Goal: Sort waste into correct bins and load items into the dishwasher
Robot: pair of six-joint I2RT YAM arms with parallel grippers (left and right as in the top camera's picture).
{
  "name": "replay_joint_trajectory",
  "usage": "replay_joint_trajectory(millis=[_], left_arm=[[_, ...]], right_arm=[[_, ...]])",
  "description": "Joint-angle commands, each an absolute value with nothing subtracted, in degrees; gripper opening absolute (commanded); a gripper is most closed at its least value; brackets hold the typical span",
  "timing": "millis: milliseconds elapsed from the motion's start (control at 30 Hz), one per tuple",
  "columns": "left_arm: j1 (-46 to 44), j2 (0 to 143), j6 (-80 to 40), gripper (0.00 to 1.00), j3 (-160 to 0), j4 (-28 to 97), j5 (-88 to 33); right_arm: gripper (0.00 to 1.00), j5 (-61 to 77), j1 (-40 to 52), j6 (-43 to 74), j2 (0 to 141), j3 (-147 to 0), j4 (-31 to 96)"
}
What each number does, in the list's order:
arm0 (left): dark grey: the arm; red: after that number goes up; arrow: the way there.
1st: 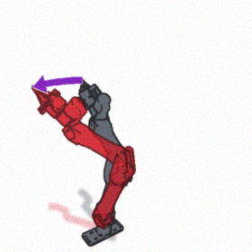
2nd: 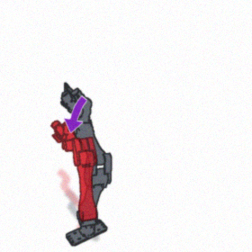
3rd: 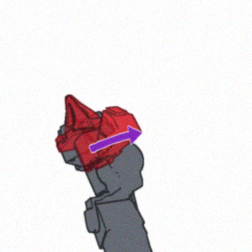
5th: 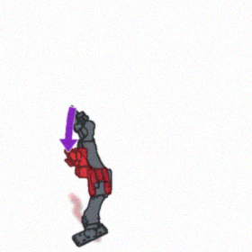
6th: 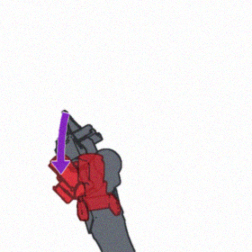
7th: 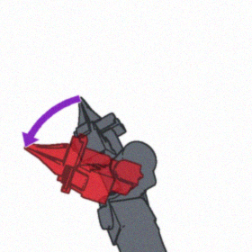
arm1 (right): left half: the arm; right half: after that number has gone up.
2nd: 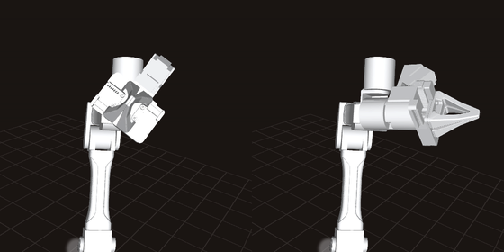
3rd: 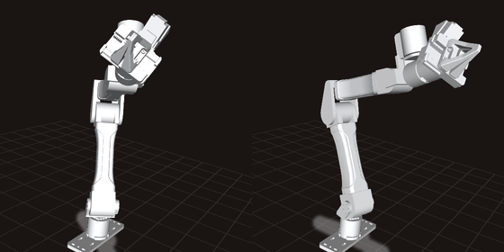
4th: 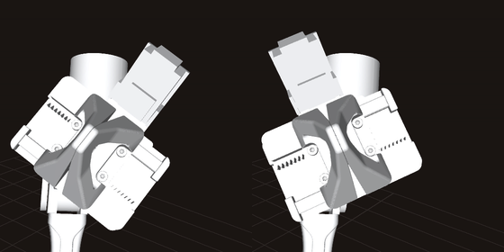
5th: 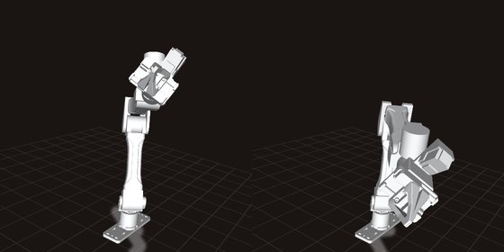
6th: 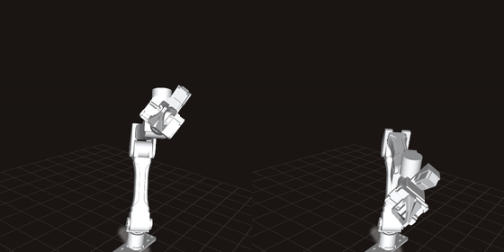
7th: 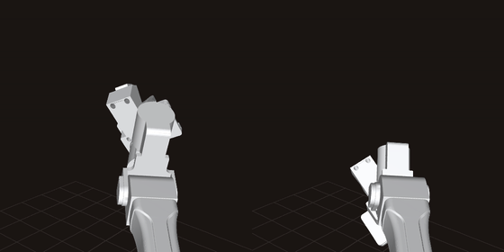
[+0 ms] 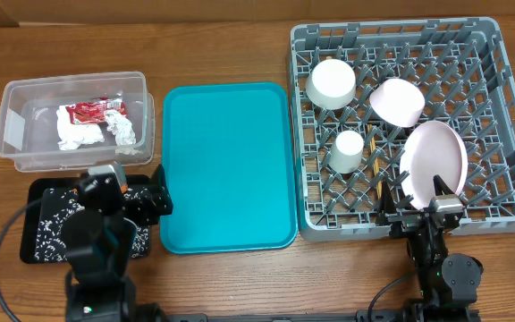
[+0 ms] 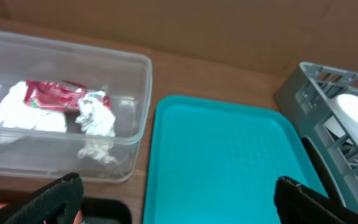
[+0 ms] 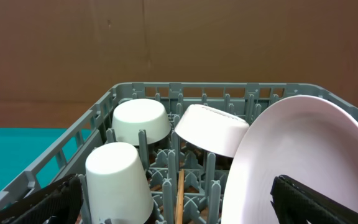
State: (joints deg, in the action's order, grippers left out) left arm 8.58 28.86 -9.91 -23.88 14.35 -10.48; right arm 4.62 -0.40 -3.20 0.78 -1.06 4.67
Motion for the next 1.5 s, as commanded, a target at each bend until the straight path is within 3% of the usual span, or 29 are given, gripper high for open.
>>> replay_joint_trajectory(millis=[0,500,1033,1467], left_arm=[[8.1,25.2,-9.4,1.0,-17.5,10.1,-13.2],[7.0,13.6,-9.4,1.0,-0.6,1.1,-12.9],[0.4,6.1,-4.0,1.0,-0.3,3.7,-7.2],[0.3,0.2,1.6,1.0,-0.3,3.9,-6.4]], right_arm=[[1.0,4.6,-0.7,-3.0,0.2,-0.4,4.4],[1.0,4.6,-0.7,-3.0,0.2,-0.4,4.4],[1.0,4.6,-0.7,-3.0,0.2,-0.4,4.4],[1.0,4.6,-0.7,-3.0,0.2,-0.4,4.4]])
